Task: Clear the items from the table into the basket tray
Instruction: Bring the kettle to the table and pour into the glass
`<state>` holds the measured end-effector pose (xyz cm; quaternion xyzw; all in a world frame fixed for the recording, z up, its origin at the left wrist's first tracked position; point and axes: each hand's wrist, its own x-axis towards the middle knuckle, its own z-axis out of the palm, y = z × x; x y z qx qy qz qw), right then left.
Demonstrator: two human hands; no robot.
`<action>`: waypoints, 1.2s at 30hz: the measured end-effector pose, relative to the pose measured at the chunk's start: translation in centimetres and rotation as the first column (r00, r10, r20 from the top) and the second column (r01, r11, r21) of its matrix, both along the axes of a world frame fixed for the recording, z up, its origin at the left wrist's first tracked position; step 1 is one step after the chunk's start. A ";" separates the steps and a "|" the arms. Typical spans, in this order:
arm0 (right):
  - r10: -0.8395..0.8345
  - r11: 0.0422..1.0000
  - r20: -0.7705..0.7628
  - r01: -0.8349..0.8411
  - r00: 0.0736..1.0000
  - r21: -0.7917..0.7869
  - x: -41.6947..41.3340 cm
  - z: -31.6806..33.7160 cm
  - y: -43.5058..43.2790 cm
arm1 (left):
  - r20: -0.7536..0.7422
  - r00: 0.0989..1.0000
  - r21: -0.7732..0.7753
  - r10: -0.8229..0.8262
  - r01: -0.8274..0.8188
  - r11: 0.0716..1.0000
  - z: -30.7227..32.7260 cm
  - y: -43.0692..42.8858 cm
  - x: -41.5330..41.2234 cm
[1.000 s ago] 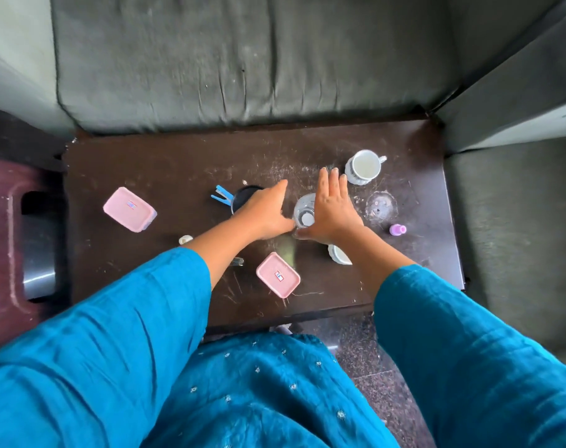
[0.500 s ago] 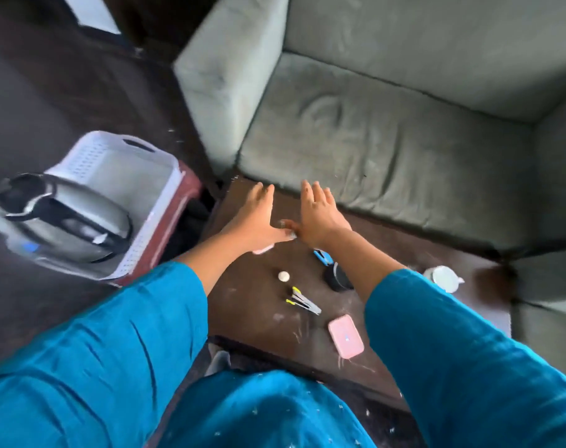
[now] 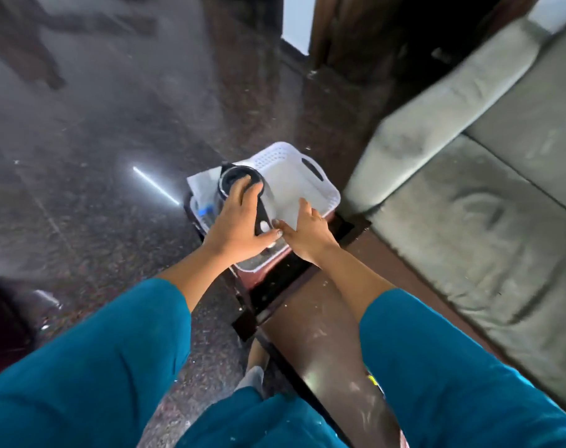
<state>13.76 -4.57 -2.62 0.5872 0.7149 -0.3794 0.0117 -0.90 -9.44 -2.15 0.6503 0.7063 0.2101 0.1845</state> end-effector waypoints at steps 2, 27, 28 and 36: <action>0.008 1.000 -0.014 -0.008 1.000 -0.029 -2.0 -0.5 0.7 | 0.020 0.997 -0.017 0.074 -0.074 0.997 -0.4 0.3 -2.2; -0.317 0.908 -0.192 0.238 0.929 -0.344 -6.4 -6.4 2.1 | 0.259 0.949 -0.281 0.178 -0.102 0.954 -7.0 5.7 -8.1; -0.318 0.909 -0.200 0.237 0.927 -0.343 -6.2 -6.5 2.2 | 0.259 0.950 -0.273 0.175 -0.102 0.957 -6.9 5.6 -8.0; -0.388 0.904 -0.306 0.295 0.869 -0.309 -3.3 -4.8 1.6 | 0.243 0.967 -0.098 0.075 -0.052 0.994 -4.2 5.4 -6.3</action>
